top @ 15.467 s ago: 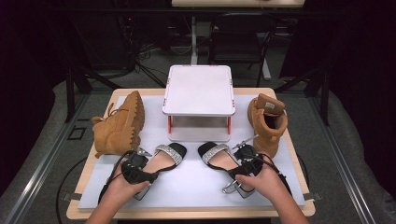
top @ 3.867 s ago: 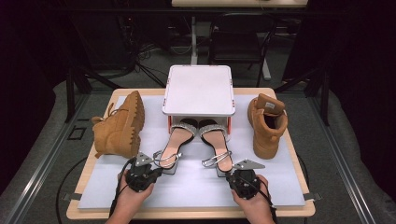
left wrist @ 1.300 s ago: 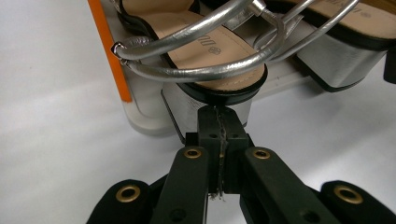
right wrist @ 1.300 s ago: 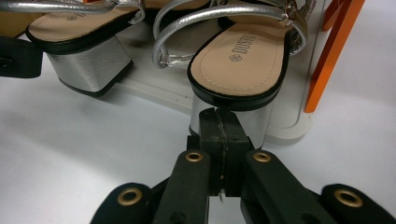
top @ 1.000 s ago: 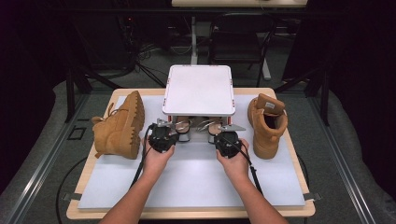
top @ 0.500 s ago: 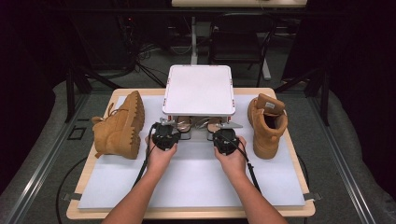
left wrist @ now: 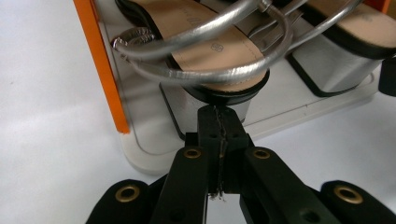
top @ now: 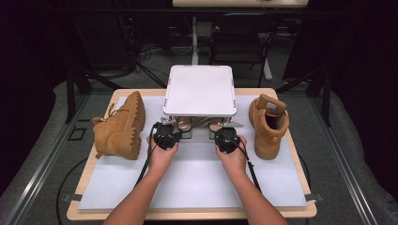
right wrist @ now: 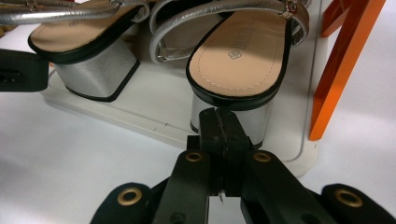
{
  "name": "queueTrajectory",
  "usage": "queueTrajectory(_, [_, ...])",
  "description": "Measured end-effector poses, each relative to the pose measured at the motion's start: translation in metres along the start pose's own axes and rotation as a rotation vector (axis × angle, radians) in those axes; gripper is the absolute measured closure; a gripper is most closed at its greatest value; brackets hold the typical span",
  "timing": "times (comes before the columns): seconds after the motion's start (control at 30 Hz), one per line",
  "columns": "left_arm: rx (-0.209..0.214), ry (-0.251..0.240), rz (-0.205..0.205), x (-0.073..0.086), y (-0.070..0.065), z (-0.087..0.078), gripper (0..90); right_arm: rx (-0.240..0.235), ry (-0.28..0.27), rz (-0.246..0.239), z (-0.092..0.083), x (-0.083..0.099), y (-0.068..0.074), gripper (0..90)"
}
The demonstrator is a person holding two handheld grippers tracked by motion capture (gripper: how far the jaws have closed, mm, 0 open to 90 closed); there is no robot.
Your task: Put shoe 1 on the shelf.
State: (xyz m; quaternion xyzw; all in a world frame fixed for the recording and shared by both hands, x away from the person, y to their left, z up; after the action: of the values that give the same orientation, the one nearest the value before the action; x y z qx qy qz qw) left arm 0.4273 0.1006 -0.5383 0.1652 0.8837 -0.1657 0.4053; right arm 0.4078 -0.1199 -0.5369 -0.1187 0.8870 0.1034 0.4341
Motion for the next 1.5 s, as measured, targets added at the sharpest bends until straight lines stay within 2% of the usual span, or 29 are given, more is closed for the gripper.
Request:
queueTrajectory(0.2, [-0.004, 0.009, 0.014, -0.001, -0.001, -0.001, 90.0, -0.002, 0.006, 0.007, 0.004, 0.001, 0.000, 90.0])
queueTrajectory(0.3, [-0.004, 0.004, 0.019, -0.001, -0.002, -0.002, 90.0, -0.006, 0.003, -0.005, 0.003, 0.002, 0.001, 90.0])
queueTrajectory(0.6, [0.011, -0.001, 0.036, 0.006, -0.002, -0.017, 87.7, -0.029, -0.010, -0.055, -0.017, 0.002, 0.007, 85.9])
queueTrajectory(0.73, [0.035, 0.012, 0.019, 0.014, 0.001, -0.024, 83.2, -0.055, -0.006, -0.083, -0.030, 0.005, 0.009, 80.1])
queueTrajectory(0.83, [0.035, 0.017, 0.028, 0.019, 0.001, -0.029, 75.6, -0.078, 0.002, -0.089, -0.038, 0.009, 0.007, 72.1])
queueTrajectory(0.97, [0.044, 0.021, 0.039, 0.026, 0.002, -0.036, 70.9, -0.091, 0.048, -0.100, -0.044, 0.015, 0.006, 62.4])
queueTrajectory(1.13, [0.056, 0.029, 0.043, 0.035, 0.005, -0.047, 61.5, -0.103, 0.057, -0.114, -0.053, 0.021, 0.005, 55.0])
queueTrajectory(1.2, [0.061, 0.040, 0.046, 0.038, 0.006, -0.052, 58.2, -0.115, 0.062, -0.136, -0.057, 0.024, 0.004, 50.7])
queueTrajectory(1.27, [0.067, 0.056, 0.061, 0.042, 0.008, -0.058, 56.0, -0.108, 0.067, -0.150, -0.060, 0.028, 0.003, 48.5])
queueTrajectory(1.4, [0.063, 0.052, 0.088, 0.048, 0.012, -0.069, 52.9, -0.093, 0.064, -0.172, -0.066, 0.036, 0.000, 46.7])
queueTrajectory(1.5, [0.070, 0.063, 0.097, 0.054, 0.016, -0.076, 52.4, -0.099, 0.063, -0.161, -0.071, 0.041, -0.003, 46.7])
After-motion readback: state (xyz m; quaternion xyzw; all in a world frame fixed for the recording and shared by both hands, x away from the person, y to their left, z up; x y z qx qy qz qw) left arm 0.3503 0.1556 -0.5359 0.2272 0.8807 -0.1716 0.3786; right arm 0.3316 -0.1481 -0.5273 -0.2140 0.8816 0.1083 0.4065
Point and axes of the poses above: each handheld gripper's, and its own axes: z roughly forward along the jaws, x roughly out of its underside, y roughly to its left, the point moved 1 cm from there along z, roughly forward along the jaws, and after that the axes turned 3 degrees about -y, right-handed, at the moved point
